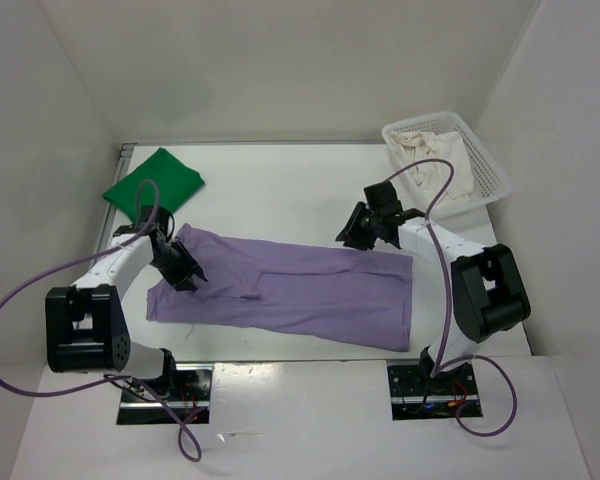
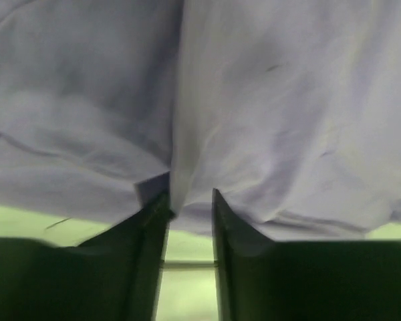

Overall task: Fold and stack the t-shirts
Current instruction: Fold the other side of the tshirt into a rectangle

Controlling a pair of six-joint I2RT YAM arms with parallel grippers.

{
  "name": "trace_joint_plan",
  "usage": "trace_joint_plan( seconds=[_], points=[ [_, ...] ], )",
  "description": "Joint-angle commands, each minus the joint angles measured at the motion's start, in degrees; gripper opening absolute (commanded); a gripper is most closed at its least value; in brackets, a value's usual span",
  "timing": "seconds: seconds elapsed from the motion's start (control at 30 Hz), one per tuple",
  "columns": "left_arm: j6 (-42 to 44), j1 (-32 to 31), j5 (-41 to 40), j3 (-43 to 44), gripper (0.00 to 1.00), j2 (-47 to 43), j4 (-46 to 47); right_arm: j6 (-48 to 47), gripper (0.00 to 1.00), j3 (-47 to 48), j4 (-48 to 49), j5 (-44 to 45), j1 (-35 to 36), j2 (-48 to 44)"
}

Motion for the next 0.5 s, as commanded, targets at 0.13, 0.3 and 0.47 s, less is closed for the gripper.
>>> trace_joint_plan(
  seconds=[0.13, 0.3, 0.47],
  points=[
    [3.8, 2.5, -4.9, 11.7, 0.53, 5.2, -9.0, -2.5, 0.35, 2.4, 0.6, 0.3, 0.4, 2.1],
    [4.5, 2.5, -6.2, 13.5, 0.61, 7.6, -6.1, -3.1, 0.35, 3.5, -0.5, 0.3, 1.5, 3.8],
    [5.3, 2.5, -4.8, 9.2, 0.61, 7.6, -0.8, -3.6, 0.35, 4.0, -1.7, 0.3, 2.1, 4.3]
  ],
)
